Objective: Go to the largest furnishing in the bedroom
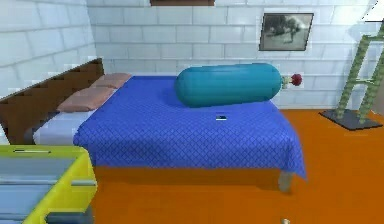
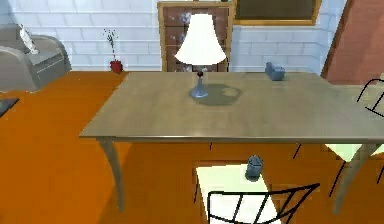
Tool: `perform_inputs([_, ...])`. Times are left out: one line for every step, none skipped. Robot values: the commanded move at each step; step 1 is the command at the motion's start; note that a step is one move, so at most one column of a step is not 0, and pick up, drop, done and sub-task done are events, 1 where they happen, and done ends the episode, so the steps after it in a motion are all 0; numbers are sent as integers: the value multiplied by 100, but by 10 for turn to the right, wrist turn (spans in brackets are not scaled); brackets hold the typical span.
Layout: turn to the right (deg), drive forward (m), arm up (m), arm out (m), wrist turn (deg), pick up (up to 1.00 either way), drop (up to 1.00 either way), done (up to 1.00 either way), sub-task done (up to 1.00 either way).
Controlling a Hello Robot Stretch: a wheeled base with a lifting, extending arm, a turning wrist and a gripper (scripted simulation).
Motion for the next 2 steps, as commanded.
perform_inputs([0,75,0,0,0,0,0,0,0])
perform_inputs([-120,0,0,0,0,0,0,0,0])
